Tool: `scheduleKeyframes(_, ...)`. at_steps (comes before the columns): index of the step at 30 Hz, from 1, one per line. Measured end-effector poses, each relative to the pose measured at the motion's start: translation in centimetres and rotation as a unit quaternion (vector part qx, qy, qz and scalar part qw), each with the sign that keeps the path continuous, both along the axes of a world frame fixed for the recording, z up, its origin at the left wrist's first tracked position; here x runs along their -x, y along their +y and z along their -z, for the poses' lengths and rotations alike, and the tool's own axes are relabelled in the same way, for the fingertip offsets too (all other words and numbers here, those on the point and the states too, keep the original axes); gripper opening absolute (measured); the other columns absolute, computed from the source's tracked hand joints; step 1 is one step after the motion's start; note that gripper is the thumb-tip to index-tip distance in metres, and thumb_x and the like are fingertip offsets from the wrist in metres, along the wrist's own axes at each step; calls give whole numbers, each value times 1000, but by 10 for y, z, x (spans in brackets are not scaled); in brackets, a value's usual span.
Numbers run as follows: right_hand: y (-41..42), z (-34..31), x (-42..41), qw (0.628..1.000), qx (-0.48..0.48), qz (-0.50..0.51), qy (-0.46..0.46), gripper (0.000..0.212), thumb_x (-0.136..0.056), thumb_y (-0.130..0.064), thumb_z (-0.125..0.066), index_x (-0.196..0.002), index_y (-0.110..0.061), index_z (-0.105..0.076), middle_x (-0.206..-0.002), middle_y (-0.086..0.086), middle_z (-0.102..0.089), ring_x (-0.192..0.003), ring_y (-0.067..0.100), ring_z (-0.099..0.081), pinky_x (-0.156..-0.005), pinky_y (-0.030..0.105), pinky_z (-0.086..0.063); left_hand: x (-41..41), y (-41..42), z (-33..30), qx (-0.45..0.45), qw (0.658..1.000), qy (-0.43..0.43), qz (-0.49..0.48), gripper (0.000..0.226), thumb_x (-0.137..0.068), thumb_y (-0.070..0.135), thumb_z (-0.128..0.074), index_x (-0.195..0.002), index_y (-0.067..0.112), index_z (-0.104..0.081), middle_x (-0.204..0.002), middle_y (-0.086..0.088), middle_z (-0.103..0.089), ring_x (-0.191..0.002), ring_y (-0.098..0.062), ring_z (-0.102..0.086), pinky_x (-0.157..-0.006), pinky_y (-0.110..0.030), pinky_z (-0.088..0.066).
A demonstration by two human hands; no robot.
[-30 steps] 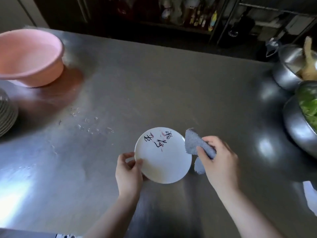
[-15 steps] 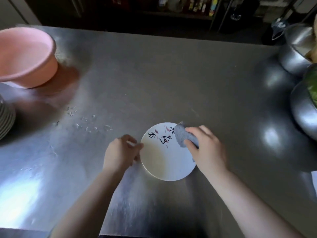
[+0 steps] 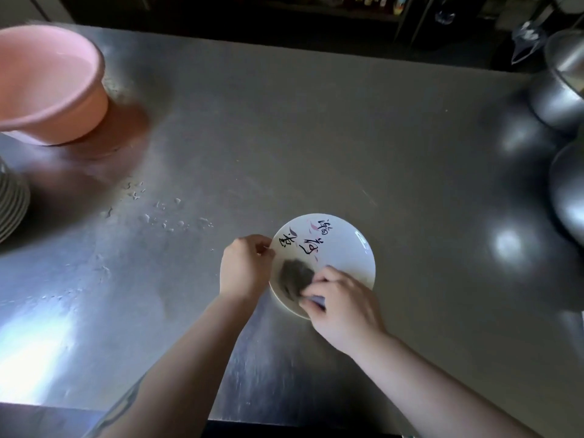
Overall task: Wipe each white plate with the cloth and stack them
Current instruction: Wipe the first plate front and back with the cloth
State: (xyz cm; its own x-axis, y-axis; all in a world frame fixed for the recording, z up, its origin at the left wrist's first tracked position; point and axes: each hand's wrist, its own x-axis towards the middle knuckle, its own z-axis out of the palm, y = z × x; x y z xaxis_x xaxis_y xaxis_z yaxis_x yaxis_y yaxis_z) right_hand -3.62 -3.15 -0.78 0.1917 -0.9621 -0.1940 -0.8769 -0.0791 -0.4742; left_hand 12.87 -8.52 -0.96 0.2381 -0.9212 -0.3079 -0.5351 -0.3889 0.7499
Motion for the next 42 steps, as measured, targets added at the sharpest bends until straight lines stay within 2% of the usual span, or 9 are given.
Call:
scheduleKeyframes(7, -60, -2, 25, 991, 9, 103, 87, 22, -85, -24, -61, -104, -34, -58, -109, -10, -58, -101, 22, -58, -68, 26, -33, -1, 12, -1, -22, 1000, 2, 4, 10, -72, -2, -52, -66, 1, -60, -57, -17, -54, -49, -28, -49, -52, -27, -41)
scheduleKeyframes(11, -69, 2, -10, 1000, -2, 10, 22, 27, -90, -22, -56, -111, -38, -57, -121, -11, -50, -115, 16, -44, -83, 29, -39, 2, 12, 0, -25, 998, 33, -41, 15, -75, 0, -55, -76, 4, -69, -71, -18, -66, -57, -24, -52, -68, -45, -58)
scheduleKeyframes(16, -13, 3, 15, 997, -10, -72, 8, 24, -85, -21, -55, -102, -37, -61, -107, -15, -49, -107, 12, -45, -73, 28, -44, 8, 8, -1, -12, 1000, -6, -25, 36, -83, -1, -51, -103, 21, -72, -71, 14, -62, -76, -27, -64, -66, -30, -51)
scheduleKeyframes(21, -48, -3, 44, 995, -16, 33, 90, 24, -88, -21, -57, -106, -37, -61, -111, -12, -50, -110, 15, -48, -69, 25, -34, 6, 5, -3, 4, 998, -51, 42, 33, -75, -6, -43, -88, 10, -68, -76, -17, -64, -65, -32, -57, -60, -42, -52)
scheduleKeyframes(25, -77, 1, 6, 997, 21, 20, 76, 27, -93, -19, -53, -114, -34, -60, -119, -6, -49, -113, 19, -46, -82, 29, -40, 5, 5, 2, 11, 997, -62, 43, 36, -76, -5, -44, -93, 12, -71, -77, -14, -65, -73, -35, -61, -60, -39, -52)
scheduleKeyframes(30, -25, 5, 7, 992, 42, -117, -9, 26, -86, -15, -56, -103, -32, -66, -104, -10, -53, -101, 18, -50, -70, 32, -48, 3, 4, 7, -10, 998, -51, 23, 41, -82, -3, -52, -108, 21, -71, -70, 15, -59, -75, -25, -63, -57, -23, -46)
scheduleKeyframes(33, -36, -2, 32, 995, 31, -94, -27, 31, -84, -4, -56, -98, -27, -71, -98, -8, -57, -95, 20, -55, -70, 32, -48, -7, -1, 2, -46, 995, -31, 84, 36, -80, -2, -52, -102, 22, -66, -73, 15, -61, -74, -26, -66, -67, -33, -56)
scheduleKeyframes(37, -90, -8, 26, 991, 107, 51, -59, 24, -83, 1, -56, -95, -11, -73, -95, 2, -58, -86, 23, -56, -68, 29, -44, -14, -31, -6, -30, 989, -87, 118, 24, -74, 8, -65, -88, 28, -65, -72, 13, -63, -76, -17, -63, -62, -20, -46)
scheduleKeyframes(42, -104, -1, 4, 990, 133, -51, -3, 6, -75, -15, -73, -80, -18, -75, -89, -1, -62, -85, 25, -56, -62, 34, -48, 7, -73, -4, 12, 986, -89, 138, 21, -86, 10, -64, -101, 18, -75, -92, -5, -73, -91, -26, -66, -72, -24, -45)
